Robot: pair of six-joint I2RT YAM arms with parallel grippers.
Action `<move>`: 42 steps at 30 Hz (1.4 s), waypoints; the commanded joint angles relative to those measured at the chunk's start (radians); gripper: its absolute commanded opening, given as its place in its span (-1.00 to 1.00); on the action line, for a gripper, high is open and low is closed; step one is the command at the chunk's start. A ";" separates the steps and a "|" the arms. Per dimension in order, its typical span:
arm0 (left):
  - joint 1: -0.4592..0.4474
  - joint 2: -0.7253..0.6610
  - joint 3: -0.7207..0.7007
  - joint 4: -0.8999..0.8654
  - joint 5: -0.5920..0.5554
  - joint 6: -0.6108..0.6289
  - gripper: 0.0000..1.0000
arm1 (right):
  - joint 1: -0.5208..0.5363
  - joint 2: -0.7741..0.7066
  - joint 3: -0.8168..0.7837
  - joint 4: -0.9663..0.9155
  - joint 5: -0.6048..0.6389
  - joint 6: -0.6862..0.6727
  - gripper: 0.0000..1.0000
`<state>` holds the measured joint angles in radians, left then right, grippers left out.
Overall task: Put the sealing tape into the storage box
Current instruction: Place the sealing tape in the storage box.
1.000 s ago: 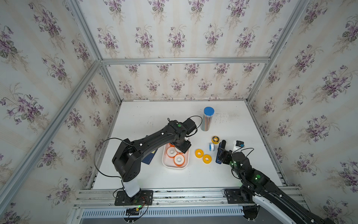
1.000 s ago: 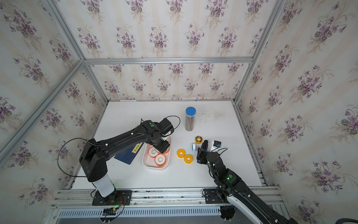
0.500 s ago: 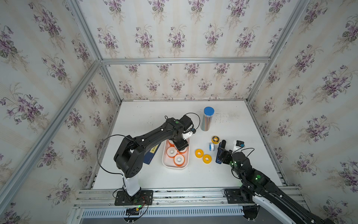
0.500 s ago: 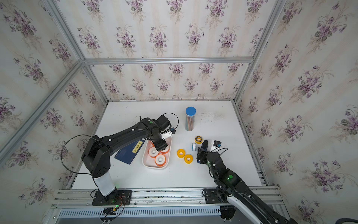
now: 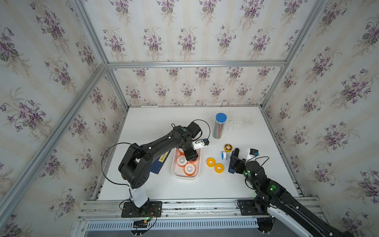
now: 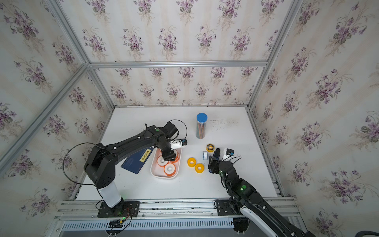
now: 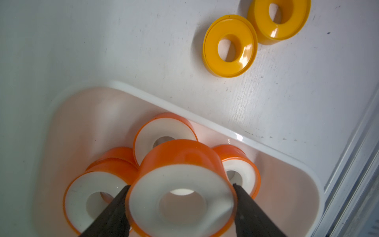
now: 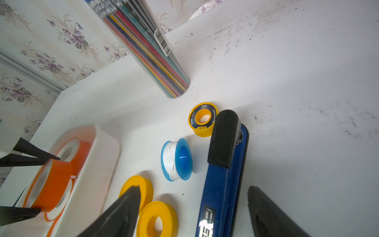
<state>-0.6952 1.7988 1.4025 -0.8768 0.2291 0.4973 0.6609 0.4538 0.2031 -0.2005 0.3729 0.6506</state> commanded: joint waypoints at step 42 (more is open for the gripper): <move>0.006 0.137 0.094 -0.034 -0.038 0.044 0.74 | 0.000 0.013 -0.002 0.030 -0.002 -0.010 0.72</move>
<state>-0.6876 1.9480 1.4979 -0.9180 0.2016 0.5426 0.6609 0.4656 0.2024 -0.1993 0.3729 0.6502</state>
